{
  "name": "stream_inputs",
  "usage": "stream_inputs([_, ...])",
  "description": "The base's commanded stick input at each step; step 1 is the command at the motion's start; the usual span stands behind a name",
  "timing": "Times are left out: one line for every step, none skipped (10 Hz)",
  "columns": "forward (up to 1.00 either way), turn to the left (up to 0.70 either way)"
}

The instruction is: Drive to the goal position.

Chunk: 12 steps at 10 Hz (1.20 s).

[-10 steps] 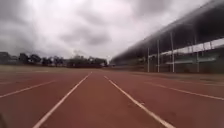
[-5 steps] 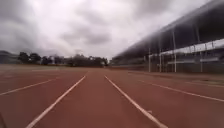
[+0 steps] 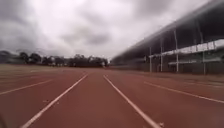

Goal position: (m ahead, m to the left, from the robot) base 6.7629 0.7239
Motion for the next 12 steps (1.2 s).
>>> stream_inputs([0.70, 0.00])
stream_inputs([0.70, 0.00])
stream_inputs([0.70, 0.00])
stream_inputs([0.70, 0.00])
stream_inputs([0.70, 0.00])
stream_inputs([0.70, 0.00])
stream_inputs([0.70, 0.00])
stream_inputs([0.70, 0.00])
stream_inputs([0.70, 0.00])
stream_inputs([0.70, 0.00])
stream_inputs([0.70, 0.00])
stream_inputs([0.70, 0.00])
